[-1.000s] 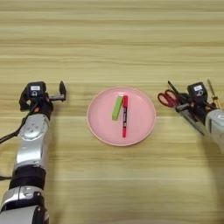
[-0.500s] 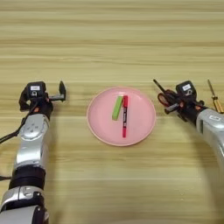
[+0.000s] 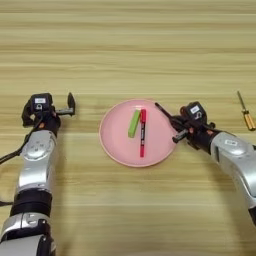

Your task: Move the objects on the table

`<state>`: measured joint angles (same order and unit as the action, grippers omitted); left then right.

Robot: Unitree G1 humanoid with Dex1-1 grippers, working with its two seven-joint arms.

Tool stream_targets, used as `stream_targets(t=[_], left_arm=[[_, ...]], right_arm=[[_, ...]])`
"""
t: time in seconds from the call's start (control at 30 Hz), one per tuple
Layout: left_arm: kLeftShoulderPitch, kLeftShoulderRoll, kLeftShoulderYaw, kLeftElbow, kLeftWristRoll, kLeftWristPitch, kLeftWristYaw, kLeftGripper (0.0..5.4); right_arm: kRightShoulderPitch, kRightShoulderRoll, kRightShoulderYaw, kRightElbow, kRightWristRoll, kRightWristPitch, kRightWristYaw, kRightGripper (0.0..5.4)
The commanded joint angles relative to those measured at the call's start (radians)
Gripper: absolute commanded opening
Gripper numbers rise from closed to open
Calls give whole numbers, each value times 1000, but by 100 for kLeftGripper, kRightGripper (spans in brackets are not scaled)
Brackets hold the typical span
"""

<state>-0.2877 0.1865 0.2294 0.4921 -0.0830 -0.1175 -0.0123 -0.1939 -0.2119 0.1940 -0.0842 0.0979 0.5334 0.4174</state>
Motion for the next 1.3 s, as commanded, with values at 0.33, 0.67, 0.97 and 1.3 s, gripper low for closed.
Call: stream_targets(t=[0.33, 0.67, 0.97, 1.3], left_arm=[[-12, 8, 1, 8, -3, 10, 1, 540], [-8, 7, 0, 7, -2, 7, 2, 540], [-5, 6, 0, 1, -2, 8, 3, 540], [-5, 5, 0, 0, -1, 7, 5, 540]], right_arm=[[9, 11, 31, -15, 13, -16, 22, 80], [0, 17, -20, -13, 22, -41, 7, 238], [-26, -2, -101, 2, 25, -59, -18, 355], [-47, -58, -151, 84, -30, -146, -69, 488]])
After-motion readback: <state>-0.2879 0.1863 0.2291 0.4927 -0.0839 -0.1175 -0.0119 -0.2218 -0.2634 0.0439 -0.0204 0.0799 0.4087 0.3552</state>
